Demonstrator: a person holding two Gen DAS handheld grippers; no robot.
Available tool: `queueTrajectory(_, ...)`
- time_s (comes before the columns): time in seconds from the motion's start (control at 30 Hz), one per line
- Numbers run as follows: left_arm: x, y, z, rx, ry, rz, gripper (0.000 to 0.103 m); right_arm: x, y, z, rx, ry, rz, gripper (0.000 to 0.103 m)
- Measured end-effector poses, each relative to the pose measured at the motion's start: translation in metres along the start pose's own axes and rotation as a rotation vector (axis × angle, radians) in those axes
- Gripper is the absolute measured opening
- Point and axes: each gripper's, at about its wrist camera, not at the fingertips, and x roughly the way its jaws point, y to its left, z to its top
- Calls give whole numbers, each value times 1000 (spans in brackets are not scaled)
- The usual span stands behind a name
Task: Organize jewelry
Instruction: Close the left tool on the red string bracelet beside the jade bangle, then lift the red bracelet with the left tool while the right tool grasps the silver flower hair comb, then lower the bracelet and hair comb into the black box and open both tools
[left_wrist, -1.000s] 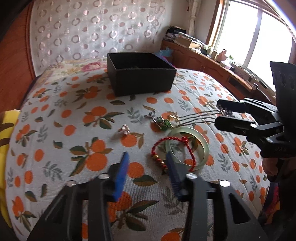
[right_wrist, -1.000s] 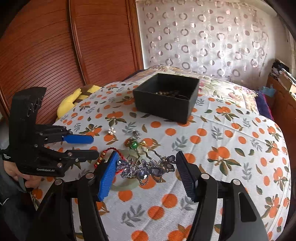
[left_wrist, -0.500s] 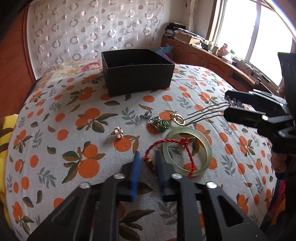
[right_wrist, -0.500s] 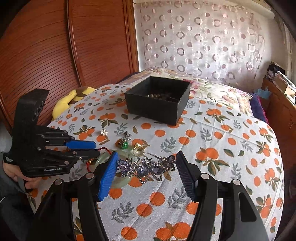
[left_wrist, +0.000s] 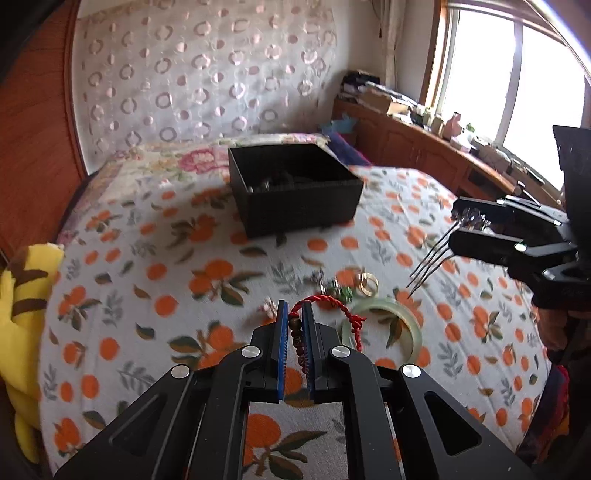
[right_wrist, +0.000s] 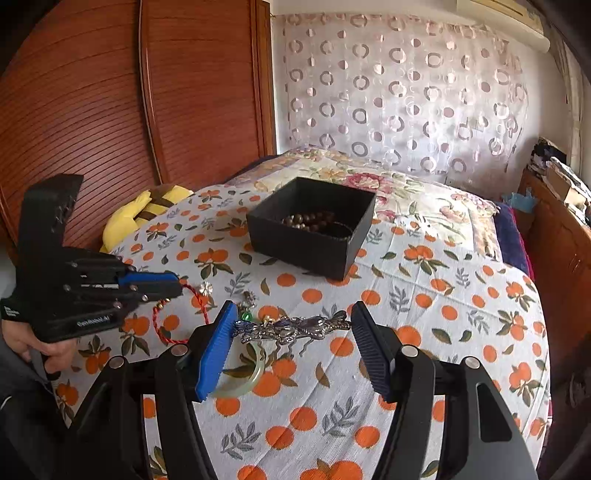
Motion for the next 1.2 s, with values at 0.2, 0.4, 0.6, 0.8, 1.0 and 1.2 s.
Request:
queueTrajectory(0.2, -16, -1, 18, 13, -64, 24, 7, -4, -1, 14, -6, -24, -9, 66)
queueTrajectory(0.4, -26, -1, 33, 19, -101, 42, 7, -8, -3, 28, -14, -50, -20, 66)
queueTrajectory(0.6, -30, 2, 42, 18, -126, 50, 7, -8, -5, 45, -17, -76, -29, 66)
queueTrajectory(0.8, -24, 8, 52, 7, -136, 45, 7, -4, -12, 73, -11, -118, -31, 66)
queueTrajectory(1.0, -17, 14, 64, -5, -149, 42, 7, 15, -23, 101, -14, -135, -25, 66)
queueTrajectory(1.2, -8, 20, 76, -9, -159, 45, 7, 53, -31, 112, -29, -90, -20, 66)
